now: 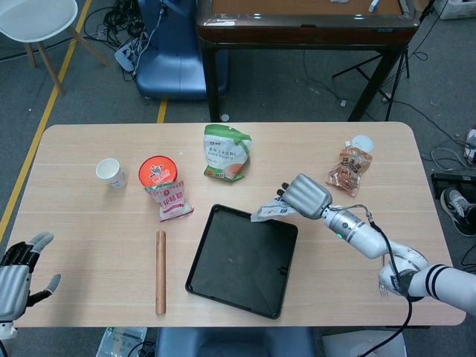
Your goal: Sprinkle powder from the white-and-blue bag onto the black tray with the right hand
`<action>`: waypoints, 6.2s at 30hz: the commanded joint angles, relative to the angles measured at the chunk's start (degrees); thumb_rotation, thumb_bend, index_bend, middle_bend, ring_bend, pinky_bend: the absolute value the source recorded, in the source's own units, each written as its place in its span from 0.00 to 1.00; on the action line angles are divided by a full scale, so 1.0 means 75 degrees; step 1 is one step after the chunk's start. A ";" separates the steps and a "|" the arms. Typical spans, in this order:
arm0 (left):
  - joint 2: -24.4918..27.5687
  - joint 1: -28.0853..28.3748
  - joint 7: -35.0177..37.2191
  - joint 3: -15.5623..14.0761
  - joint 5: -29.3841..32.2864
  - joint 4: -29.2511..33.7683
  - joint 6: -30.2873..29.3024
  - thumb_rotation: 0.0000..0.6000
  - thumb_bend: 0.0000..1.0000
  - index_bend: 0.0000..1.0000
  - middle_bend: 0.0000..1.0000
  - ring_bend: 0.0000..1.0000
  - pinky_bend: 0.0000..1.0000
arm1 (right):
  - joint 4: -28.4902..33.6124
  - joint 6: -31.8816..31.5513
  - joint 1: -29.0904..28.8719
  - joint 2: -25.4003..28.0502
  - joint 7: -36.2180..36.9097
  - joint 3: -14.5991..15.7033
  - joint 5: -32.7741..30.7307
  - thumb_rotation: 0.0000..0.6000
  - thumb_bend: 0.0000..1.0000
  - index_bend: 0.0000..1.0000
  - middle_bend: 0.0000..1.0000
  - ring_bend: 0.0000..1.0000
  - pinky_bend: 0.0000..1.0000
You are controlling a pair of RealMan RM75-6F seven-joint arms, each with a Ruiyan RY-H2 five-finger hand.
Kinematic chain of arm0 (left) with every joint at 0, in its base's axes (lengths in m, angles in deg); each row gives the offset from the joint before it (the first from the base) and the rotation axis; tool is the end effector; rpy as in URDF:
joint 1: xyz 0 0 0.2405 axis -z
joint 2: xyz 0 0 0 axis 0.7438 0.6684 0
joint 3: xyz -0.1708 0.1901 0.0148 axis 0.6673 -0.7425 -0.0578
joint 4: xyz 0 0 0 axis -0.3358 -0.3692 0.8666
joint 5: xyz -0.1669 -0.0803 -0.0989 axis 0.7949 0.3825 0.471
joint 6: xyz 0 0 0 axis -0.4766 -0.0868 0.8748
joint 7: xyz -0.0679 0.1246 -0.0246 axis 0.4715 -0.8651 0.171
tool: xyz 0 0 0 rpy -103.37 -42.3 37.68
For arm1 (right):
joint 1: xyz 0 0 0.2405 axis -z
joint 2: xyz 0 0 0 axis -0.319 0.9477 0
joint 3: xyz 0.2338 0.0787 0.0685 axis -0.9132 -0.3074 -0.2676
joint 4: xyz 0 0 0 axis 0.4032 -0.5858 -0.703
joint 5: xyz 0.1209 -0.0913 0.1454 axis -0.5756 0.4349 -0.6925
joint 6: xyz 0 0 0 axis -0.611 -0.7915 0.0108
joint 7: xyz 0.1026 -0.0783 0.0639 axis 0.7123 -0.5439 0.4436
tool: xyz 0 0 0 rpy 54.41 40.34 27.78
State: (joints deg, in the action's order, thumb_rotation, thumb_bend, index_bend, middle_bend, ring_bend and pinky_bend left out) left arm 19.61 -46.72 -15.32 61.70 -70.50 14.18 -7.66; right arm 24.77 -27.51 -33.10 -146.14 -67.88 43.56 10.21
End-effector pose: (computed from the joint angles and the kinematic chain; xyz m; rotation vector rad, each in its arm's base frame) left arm -0.3101 0.1566 0.1507 -1.3348 -0.9028 -0.9605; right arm -0.1508 -0.3834 0.0556 2.2314 -0.0824 0.5638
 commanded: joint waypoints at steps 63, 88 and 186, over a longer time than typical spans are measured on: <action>-0.0233 -0.0177 0.0515 0.0021 0.0209 -0.0506 0.0002 1.00 0.27 0.16 0.14 0.19 0.11 | 0.0474 0.0929 -0.1985 -0.0753 -0.6135 0.1212 -0.3937 1.00 0.92 0.91 0.82 0.75 0.80; -0.0251 -0.0029 0.0058 0.0035 0.0164 -0.0142 0.0177 1.00 0.27 0.16 0.14 0.19 0.11 | -0.3347 -0.2522 0.0912 -0.3399 0.3712 -0.0099 -0.1402 1.00 0.89 0.91 0.82 0.74 0.80; -0.0141 0.0116 0.0061 0.0107 0.0216 -0.0110 0.0278 1.00 0.27 0.16 0.14 0.19 0.11 | 0.0454 -0.3182 0.2831 -0.0179 0.6050 0.0428 -0.0310 1.00 0.36 0.22 0.25 0.10 0.08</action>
State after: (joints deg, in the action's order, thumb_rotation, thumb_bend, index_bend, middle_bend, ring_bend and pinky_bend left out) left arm 18.53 -45.87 -14.88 62.48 -68.87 13.36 -5.55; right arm 22.93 -47.53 -15.23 -151.86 -15.69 47.00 9.73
